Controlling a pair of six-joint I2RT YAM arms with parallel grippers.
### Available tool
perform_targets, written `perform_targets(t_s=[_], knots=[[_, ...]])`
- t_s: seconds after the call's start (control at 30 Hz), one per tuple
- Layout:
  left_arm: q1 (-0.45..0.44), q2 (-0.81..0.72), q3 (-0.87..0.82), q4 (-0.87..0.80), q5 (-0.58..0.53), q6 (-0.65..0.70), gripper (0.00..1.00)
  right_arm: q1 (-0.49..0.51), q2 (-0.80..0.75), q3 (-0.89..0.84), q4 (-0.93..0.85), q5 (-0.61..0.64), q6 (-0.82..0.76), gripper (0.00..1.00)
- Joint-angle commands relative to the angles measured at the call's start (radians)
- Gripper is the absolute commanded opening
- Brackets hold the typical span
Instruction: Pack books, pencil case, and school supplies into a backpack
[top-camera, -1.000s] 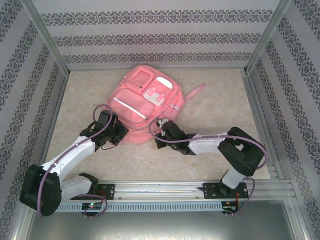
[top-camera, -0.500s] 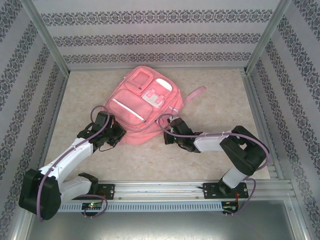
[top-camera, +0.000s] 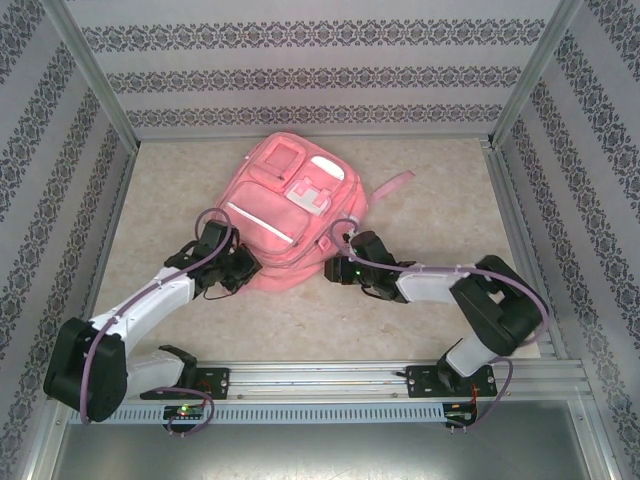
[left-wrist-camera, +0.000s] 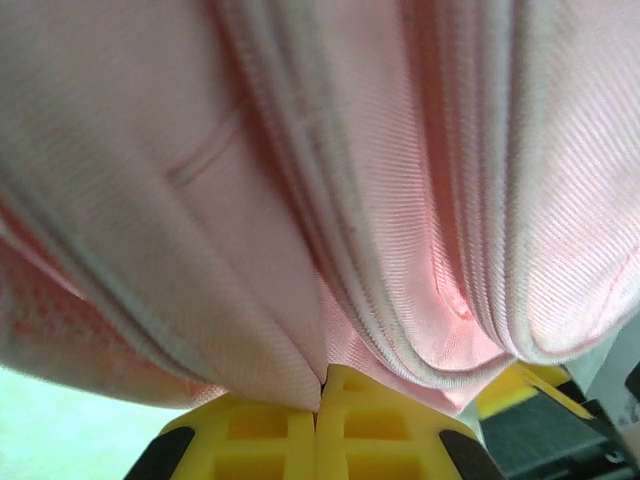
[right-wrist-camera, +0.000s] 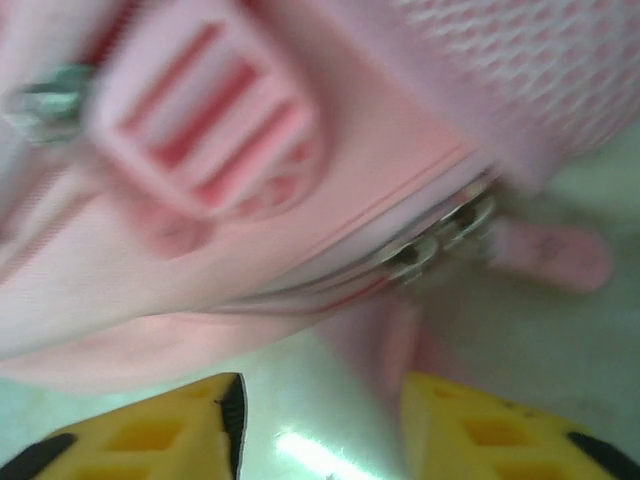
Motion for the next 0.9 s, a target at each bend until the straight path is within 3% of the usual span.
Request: perform_targets(t_s=[0.0, 0.23, 0.37, 0.57, 0.8, 0.87], knots=[[-0.088, 0.025, 0.077, 0.075, 0.085, 0.090, 0.00, -0.008, -0.190, -0.060, -0.068, -0.004, 0.022, 0.57], [-0.288, 0.175, 0.182, 0.089, 0.123, 0.150, 0.00, -0.064, -0.566, -0.107, -0.385, 0.223, 0.045, 0.56], [-0.412, 0.267, 0.262, 0.075, 0.121, 0.162, 0.00, -0.176, -0.693, -0.113, -0.450, 0.231, 0.063, 0.53], [-0.538, 0.366, 0.354, 0.080, 0.117, 0.121, 0.00, -0.302, -0.694, -0.098, -0.471, 0.103, 0.081, 0.53], [-0.576, 0.396, 0.352, 0.169, 0.108, 0.049, 0.00, -0.350, -0.680, -0.120, -0.484, 0.078, 0.109, 0.52], [-0.584, 0.415, 0.371, 0.171, 0.106, 0.047, 0.05, -0.380, -0.668, -0.119, -0.483, 0.050, 0.127, 0.50]])
